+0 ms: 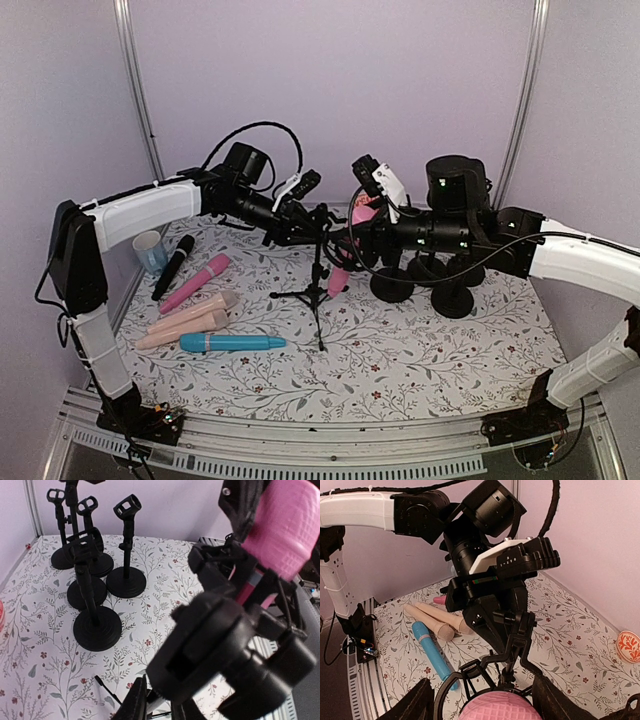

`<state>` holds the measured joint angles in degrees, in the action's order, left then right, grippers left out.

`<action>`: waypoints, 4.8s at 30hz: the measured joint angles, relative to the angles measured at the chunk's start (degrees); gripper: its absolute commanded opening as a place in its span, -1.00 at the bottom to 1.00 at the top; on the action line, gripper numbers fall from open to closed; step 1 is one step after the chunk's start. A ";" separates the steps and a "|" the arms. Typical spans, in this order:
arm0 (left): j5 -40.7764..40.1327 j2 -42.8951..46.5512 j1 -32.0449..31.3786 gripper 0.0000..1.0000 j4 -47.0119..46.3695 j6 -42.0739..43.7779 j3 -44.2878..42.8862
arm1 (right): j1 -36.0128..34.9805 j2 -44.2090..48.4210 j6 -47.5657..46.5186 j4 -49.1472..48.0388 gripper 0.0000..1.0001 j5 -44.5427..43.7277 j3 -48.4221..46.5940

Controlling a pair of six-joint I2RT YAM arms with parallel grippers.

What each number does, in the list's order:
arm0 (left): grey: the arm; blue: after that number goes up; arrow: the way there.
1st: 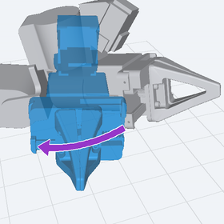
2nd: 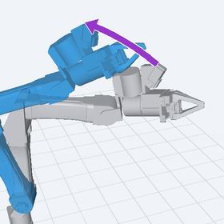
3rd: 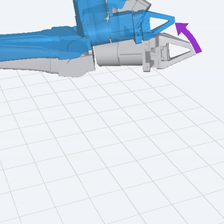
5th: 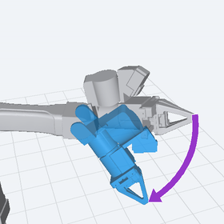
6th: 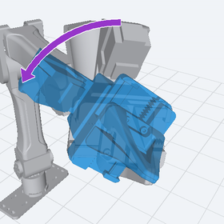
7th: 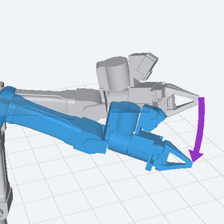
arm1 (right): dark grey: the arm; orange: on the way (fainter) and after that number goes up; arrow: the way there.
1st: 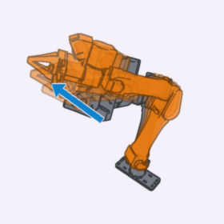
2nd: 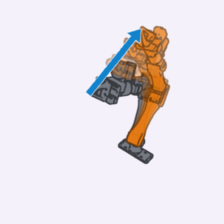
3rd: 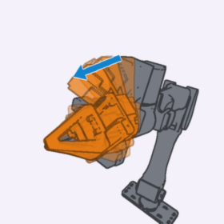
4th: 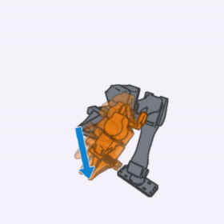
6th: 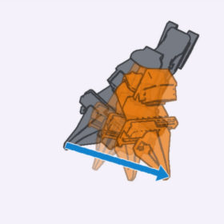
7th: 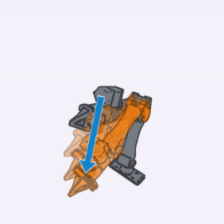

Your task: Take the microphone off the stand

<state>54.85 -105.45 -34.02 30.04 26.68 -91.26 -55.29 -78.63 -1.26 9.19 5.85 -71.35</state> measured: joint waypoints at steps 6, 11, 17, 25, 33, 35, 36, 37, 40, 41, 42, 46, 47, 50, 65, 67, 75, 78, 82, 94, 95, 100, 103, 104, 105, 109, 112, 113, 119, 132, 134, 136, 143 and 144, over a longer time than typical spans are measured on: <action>-0.96 0.00 -0.26 -0.86 -0.87 2.45 0.02 | -0.22 1.49 0.20 -2.29 0.37 -2.27 3.56; -1.36 0.00 -0.52 -0.87 -1.09 3.61 0.13 | -0.26 1.97 0.37 -4.09 0.08 -2.95 4.72; -1.31 0.17 -0.50 -0.86 -1.88 4.42 0.79 | -0.26 1.97 0.28 -4.72 -0.48 -3.72 4.72; -2.60 1.42 -0.52 -0.89 -4.42 4.83 3.17 | -0.31 1.95 0.07 -2.62 -0.78 -3.76 2.86; -4.15 1.92 -0.37 -0.89 -4.79 4.83 3.58 | -0.61 1.97 -2.56 4.20 -0.80 -4.00 -9.07; -4.26 1.92 -0.37 -0.88 -4.90 4.83 3.58 | -0.68 1.99 -3.17 5.77 -0.80 -4.09 -11.72; -4.33 1.95 -0.37 -0.86 -4.92 4.83 3.58 | -0.70 2.08 -3.50 6.54 -0.80 -4.22 -12.98; -4.35 1.95 -0.37 -0.82 -4.92 4.85 3.58 | -0.74 2.27 -3.89 7.15 -0.80 -4.33 -14.08; -4.59 2.03 -0.37 -0.63 -4.92 4.85 3.58 | -0.96 3.58 -4.61 8.04 -0.80 -4.76 -16.13; -4.79 2.05 -0.37 -0.56 -4.92 5.05 3.58 | -0.96 4.31 -4.79 8.07 -0.80 -4.90 -16.44; -5.31 2.14 -0.42 -0.46 -4.87 5.18 3.58 | -0.98 5.07 -4.98 7.80 -0.80 -5.05 -16.50; -8.44 2.03 -0.70 0.12 -2.82 5.70 3.65 | -0.96 8.26 -5.25 6.12 -0.81 -5.31 -16.65; -9.05 2.03 -0.70 0.34 -2.38 5.79 3.65 | -0.96 8.98 -5.25 5.51 -0.81 -5.31 -16.65; -10.97 2.05 -0.70 0.91 -1.07 6.21 3.61 | -0.96 10.32 -5.18 3.78 -0.82 -5.29 -16.65; -15.45 17.88 8.31 0.91 10.05 6.60 0.22 | -0.96 1.25 -1.11 -9.42 -0.87 -3.91 -17.73; -14.03 19.52 8.46 0.83 11.63 6.58 -1.16 | -0.96 -3.85 0.26 -11.15 -0.88 -2.67 -20.20; -8.50 21.09 8.15 0.46 15.76 6.38 -2.64 | -0.98 -18.91 6.32 -15.02 -0.91 3.45 -27.23; -7.56 21.20 8.15 0.37 16.70 6.73 -2.49 | -0.96 -21.14 8.02 -16.28 -0.92 5.18 -27.80; -7.23 21.51 8.15 0.14 17.81 7.34 -1.46 | -0.96 -22.21 10.14 -18.82 -0.91 6.71 -27.89; -9.73 21.90 8.74 -1.00 18.51 9.33 0.26 | 0.02 -23.96 15.82 -22.56 0.56 9.27 -28.63; -10.56 22.12 9.01 -1.00 18.62 9.55 0.79 | 0.22 -23.85 16.44 -22.67 0.64 9.05 -28.50; -17.25 22.49 13.44 -1.00 18.43 10.40 4.02 | 1.51 -20.11 16.26 -21.66 0.74 6.78 -25.20; -22.10 22.12 18.40 -1.00 17.77 10.43 6.40 | 2.62 -15.85 16.22 -20.37 0.74 5.25 -22.75; -23.78 21.88 19.85 -1.00 17.29 10.47 7.45 | 2.89 -13.97 16.24 -20.00 0.74 4.74 -21.59; -25.53 21.70 20.96 -1.00 16.70 10.64 8.76 | 3.10 -12.02 16.24 -19.58 0.74 4.07 -20.39; -33.73 21.31 23.69 -1.00 12.94 11.67 18.51 | 3.43 -4.55 16.70 -18.64 0.68 1.62 -14.88; -38.99 20.61 23.71 -1.00 10.80 12.55 26.34 | 3.54 1.05 17.86 -16.41 0.60 -0.37 -9.84; -40.87 20.15 23.82 -1.00 10.05 12.76 28.85 | 3.54 3.02 18.38 -15.52 0.58 -1.07 -7.93; -47.87 16.76 24.46 -1.00 6.01 12.98 34.12 | 3.61 13.42 24.26 -6.40 0.47 -3.39 1.79; -52.00 11.41 24.83 -0.66 2.03 12.66 35.78 | 4.09 22.64 39.80 12.50 0.41 5.51 19.34; -52.33 10.49 24.83 -0.58 2.08 12.44 35.98 | 4.96 22.49 40.28 13.31 0.40 7.50 19.98; -52.52 10.01 24.83 -0.50 2.03 12.26 36.09 | 5.90 21.99 40.33 12.72 0.37 8.94 20.65; -53.31 9.73 24.76 -0.30 1.97 11.82 36.30 | 9.73 16.81 41.38 0.74 0.22 15.65 28.61; -53.46 9.73 24.76 -0.29 1.97 11.74 36.30 | 10.27 15.82 41.68 -1.38 0.20 16.52 29.83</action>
<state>1.39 -95.72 -9.26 32.01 38.41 -54.96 -45.01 -62.81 40.42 7.81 22.37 -41.52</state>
